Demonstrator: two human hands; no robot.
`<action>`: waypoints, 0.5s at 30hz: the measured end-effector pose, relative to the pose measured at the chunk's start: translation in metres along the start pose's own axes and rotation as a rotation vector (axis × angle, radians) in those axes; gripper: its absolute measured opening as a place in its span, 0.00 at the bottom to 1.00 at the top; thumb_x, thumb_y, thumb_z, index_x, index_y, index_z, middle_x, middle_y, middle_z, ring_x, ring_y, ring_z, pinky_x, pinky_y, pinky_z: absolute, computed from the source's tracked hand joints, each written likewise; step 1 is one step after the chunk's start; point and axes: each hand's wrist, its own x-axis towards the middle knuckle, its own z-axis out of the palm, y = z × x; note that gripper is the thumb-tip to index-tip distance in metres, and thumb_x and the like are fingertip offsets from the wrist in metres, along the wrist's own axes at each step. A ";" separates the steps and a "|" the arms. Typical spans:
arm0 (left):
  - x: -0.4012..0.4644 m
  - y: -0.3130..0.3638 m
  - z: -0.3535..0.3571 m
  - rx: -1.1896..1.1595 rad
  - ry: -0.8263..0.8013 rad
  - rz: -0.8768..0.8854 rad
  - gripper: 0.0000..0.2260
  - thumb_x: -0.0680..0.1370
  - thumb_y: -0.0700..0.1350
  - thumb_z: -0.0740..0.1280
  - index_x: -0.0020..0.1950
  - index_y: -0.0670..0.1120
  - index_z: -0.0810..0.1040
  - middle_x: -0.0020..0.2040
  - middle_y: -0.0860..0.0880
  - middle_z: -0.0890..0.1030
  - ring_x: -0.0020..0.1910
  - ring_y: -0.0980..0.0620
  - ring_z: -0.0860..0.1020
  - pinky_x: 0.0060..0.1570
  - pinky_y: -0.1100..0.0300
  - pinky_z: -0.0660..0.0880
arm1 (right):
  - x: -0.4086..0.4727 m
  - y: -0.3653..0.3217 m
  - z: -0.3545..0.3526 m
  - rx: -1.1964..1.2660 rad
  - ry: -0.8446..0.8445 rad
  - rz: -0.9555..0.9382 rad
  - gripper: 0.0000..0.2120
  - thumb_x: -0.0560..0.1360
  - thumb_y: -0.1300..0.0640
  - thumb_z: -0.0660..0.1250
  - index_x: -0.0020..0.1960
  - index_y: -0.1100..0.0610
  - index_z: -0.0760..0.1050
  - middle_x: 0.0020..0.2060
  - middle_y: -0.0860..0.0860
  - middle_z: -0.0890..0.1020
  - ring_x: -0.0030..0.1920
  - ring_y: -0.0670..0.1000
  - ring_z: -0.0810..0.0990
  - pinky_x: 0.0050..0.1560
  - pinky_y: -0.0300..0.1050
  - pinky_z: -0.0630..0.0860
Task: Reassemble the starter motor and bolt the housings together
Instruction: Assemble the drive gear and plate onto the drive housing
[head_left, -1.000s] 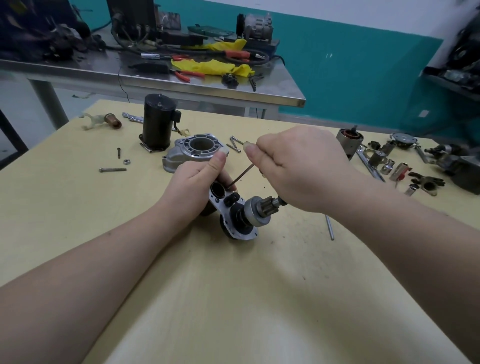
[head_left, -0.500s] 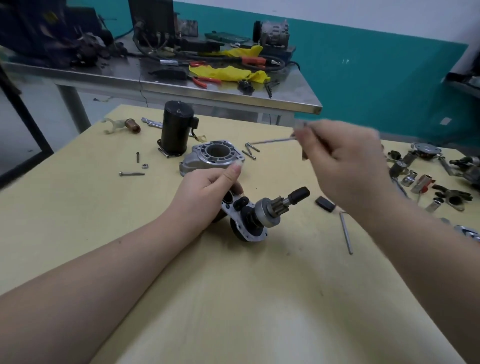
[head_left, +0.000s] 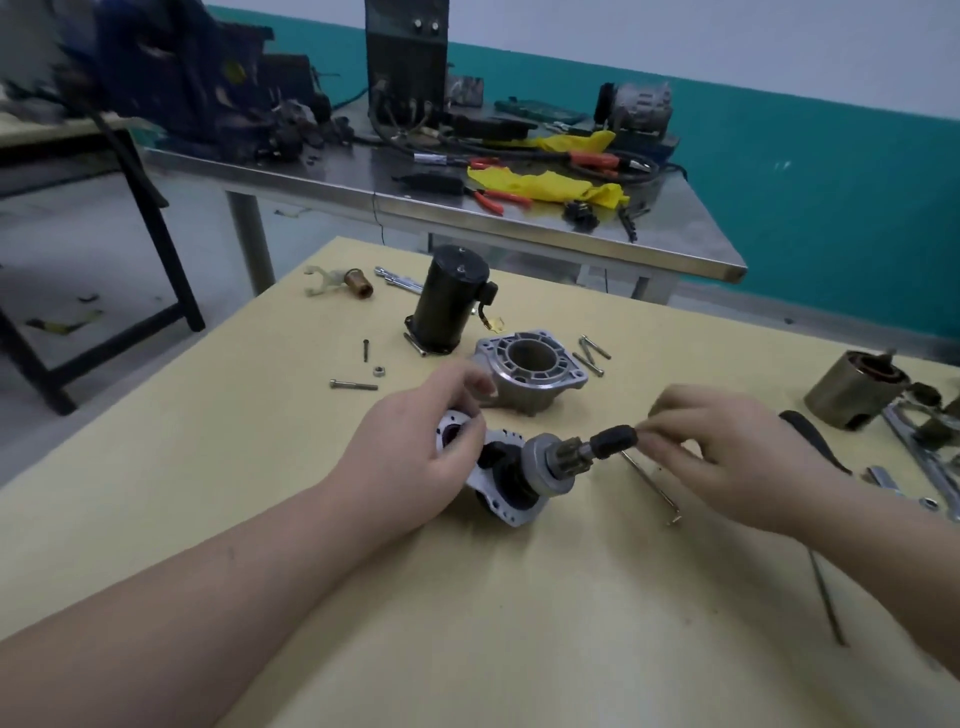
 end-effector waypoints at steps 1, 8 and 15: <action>-0.002 -0.001 -0.001 0.049 -0.012 0.062 0.10 0.85 0.45 0.65 0.64 0.55 0.76 0.49 0.61 0.82 0.45 0.55 0.80 0.46 0.60 0.74 | 0.016 -0.005 -0.007 0.068 0.077 0.007 0.18 0.80 0.41 0.61 0.56 0.47 0.86 0.47 0.39 0.80 0.47 0.41 0.79 0.48 0.47 0.78; -0.022 -0.010 0.002 0.437 -0.087 0.523 0.16 0.82 0.42 0.63 0.70 0.43 0.72 0.56 0.41 0.81 0.51 0.38 0.80 0.55 0.46 0.80 | 0.144 -0.083 -0.047 0.237 0.295 -0.155 0.17 0.83 0.65 0.62 0.60 0.50 0.86 0.57 0.46 0.82 0.57 0.46 0.78 0.56 0.39 0.77; -0.025 -0.021 0.007 0.389 -0.031 0.520 0.22 0.77 0.39 0.69 0.70 0.45 0.70 0.56 0.44 0.79 0.51 0.41 0.77 0.53 0.46 0.77 | 0.265 -0.183 0.003 -0.049 -0.054 -0.252 0.22 0.84 0.40 0.56 0.58 0.52 0.83 0.53 0.51 0.84 0.53 0.54 0.81 0.54 0.57 0.81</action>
